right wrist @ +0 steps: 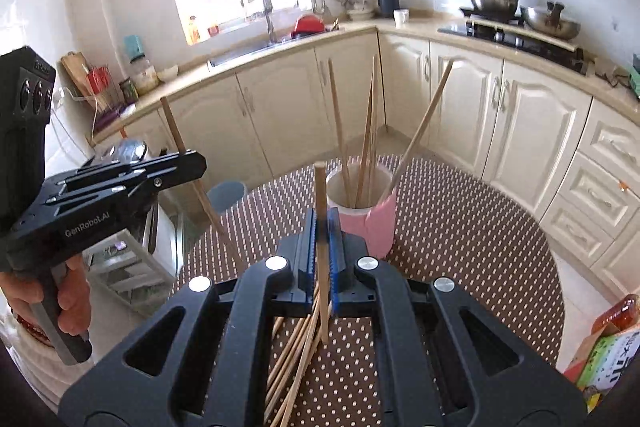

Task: Organize utensils
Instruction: 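Lift the left tool's chopstick upright over the pink cup while the right tool carries its chopstick there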

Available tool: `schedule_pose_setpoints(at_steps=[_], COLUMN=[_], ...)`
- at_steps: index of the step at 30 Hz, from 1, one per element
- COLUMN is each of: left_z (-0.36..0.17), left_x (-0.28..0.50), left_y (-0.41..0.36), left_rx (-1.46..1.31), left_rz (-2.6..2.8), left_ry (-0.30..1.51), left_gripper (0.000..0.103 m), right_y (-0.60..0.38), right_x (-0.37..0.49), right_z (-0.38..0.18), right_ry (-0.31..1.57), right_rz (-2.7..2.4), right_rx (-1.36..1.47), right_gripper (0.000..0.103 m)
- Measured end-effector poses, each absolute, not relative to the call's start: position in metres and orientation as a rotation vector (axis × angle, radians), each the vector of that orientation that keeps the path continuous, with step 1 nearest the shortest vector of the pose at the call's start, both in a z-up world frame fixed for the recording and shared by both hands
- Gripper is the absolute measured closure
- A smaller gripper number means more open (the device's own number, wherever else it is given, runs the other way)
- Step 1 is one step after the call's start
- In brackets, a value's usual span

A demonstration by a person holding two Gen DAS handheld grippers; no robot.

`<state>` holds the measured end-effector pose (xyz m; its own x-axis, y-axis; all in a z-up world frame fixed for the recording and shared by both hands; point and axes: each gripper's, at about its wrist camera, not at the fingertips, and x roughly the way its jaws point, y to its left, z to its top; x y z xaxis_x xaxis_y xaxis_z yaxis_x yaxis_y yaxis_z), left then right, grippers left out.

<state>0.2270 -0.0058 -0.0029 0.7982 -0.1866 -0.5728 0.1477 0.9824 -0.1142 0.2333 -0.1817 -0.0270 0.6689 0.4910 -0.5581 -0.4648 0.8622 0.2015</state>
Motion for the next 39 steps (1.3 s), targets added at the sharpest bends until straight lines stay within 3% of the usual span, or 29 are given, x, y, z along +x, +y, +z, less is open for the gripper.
schedule_pose_setpoints(at_steps=[22, 39], left_z=[0.068, 0.007], left_x=[0.286, 0.318], left_y=[-0.016, -0.035], left_rx=[-0.194, -0.128], left_rz=[-0.168, -0.193], left_ry=[0.369, 0.429], left_gripper=[0.097, 0.097], right_y=[-0.185, -0.19], right_x=[0.258, 0.294], right_z=[0.062, 0.006], right_ry=[0.347, 0.438], right_rz=[0.496, 0.457], right_rx=[0.075, 0.111], right_gripper=[0.097, 0.097])
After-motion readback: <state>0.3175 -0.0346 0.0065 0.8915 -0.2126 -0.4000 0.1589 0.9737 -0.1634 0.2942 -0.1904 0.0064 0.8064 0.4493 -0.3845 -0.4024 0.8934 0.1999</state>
